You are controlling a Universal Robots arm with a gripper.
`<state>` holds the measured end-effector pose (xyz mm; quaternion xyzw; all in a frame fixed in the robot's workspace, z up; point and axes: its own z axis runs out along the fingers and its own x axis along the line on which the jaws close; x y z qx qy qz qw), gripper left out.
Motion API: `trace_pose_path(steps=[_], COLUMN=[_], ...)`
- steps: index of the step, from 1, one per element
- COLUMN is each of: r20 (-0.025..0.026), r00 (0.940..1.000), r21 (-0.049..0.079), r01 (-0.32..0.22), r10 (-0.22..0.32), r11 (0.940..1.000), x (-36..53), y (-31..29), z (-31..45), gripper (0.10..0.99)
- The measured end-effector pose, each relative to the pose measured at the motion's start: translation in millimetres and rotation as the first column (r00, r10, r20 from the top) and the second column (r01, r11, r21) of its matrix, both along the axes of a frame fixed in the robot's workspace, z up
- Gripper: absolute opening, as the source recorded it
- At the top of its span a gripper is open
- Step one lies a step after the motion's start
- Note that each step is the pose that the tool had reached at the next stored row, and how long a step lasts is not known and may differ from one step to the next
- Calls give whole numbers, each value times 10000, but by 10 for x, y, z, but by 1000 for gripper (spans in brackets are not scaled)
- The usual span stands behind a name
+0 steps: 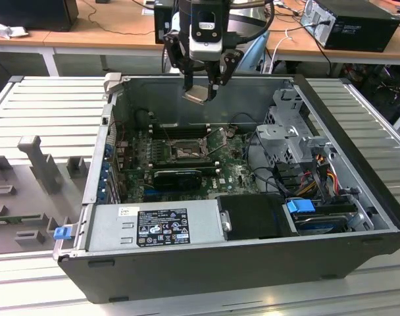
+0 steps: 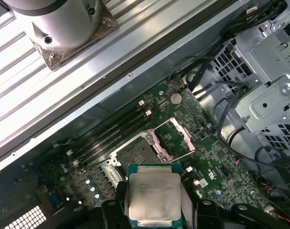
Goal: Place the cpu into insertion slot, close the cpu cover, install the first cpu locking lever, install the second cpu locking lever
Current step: 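Place the cpu into insertion slot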
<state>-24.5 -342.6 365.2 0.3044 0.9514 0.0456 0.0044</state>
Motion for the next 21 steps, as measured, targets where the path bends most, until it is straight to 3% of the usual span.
trace_pose_path(steps=[21], r20=[0], r00=[9942], r21=[0], r01=[1077], r10=[-1077], r11=[9942], x=[0], y=[0], z=[-1], gripper=[525])
